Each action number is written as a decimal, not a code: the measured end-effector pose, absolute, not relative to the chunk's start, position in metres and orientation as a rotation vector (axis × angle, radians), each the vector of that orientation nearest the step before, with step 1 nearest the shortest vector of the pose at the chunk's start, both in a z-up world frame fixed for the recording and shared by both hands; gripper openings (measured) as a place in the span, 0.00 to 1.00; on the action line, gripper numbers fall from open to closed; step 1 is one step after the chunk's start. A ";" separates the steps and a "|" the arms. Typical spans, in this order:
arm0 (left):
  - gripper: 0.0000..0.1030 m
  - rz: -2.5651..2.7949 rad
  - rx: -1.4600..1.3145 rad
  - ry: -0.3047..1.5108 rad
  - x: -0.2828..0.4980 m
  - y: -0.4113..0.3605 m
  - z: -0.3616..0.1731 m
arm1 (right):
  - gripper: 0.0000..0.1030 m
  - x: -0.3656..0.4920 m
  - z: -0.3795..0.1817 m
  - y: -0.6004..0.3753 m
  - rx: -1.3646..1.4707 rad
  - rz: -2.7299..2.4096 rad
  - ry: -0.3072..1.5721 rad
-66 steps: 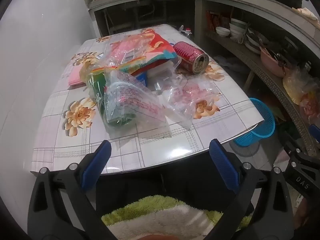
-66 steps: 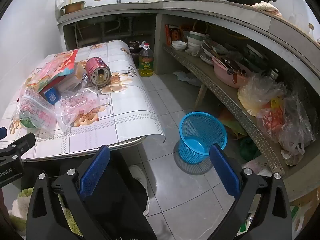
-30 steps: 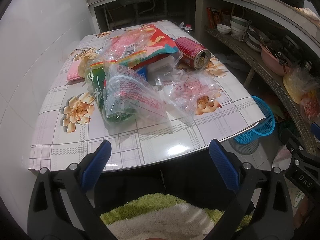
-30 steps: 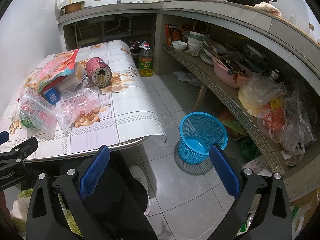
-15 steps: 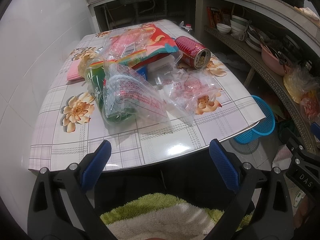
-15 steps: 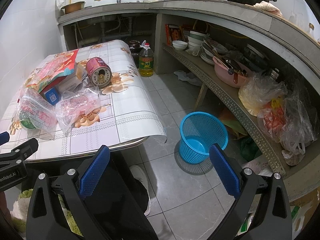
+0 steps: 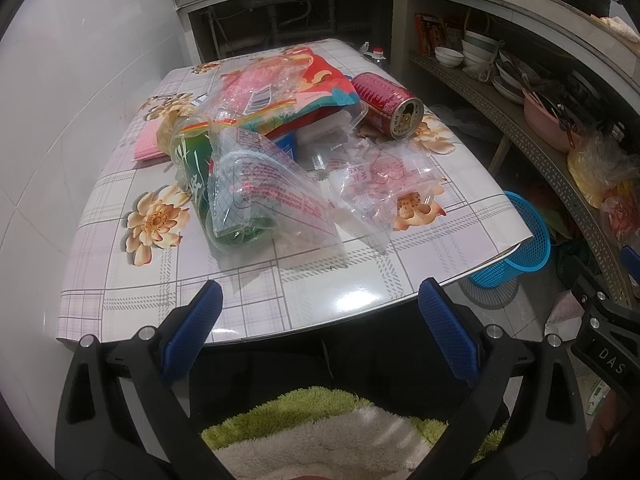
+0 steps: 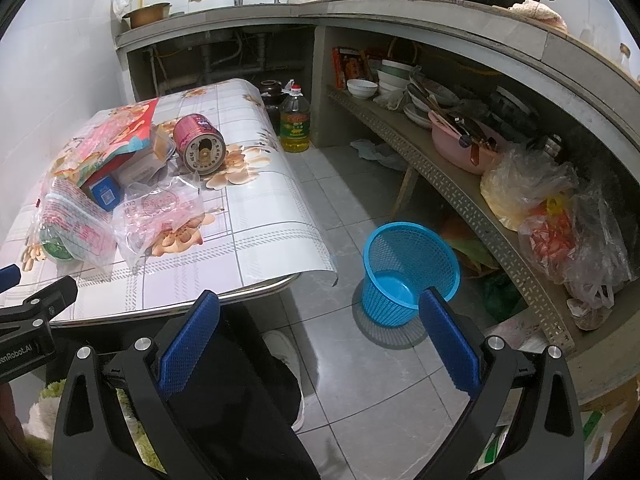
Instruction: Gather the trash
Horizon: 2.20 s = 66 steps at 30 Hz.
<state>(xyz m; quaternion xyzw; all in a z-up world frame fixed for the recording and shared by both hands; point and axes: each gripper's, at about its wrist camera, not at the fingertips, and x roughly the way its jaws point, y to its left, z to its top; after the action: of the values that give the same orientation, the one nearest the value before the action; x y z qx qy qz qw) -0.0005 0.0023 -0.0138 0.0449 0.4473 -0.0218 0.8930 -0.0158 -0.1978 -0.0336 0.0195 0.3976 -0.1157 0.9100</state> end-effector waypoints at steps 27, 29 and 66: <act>0.92 -0.064 0.038 0.798 -0.007 0.035 0.005 | 0.94 0.002 -0.035 -0.216 0.257 -0.104 0.829; 0.92 -0.073 0.022 0.766 -0.010 0.047 0.010 | 0.94 0.009 -0.032 -0.216 0.291 -0.084 0.814; 0.55 -0.342 -0.105 0.824 0.059 0.085 -0.014 | 0.80 0.163 -0.088 -0.162 0.345 0.205 0.971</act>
<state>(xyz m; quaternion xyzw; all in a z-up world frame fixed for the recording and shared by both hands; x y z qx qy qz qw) 0.0590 0.0846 -0.0141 -0.0509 0.3984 -0.1651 0.9008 0.1625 -0.1616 -0.0876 0.1645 0.4633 0.0977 0.8653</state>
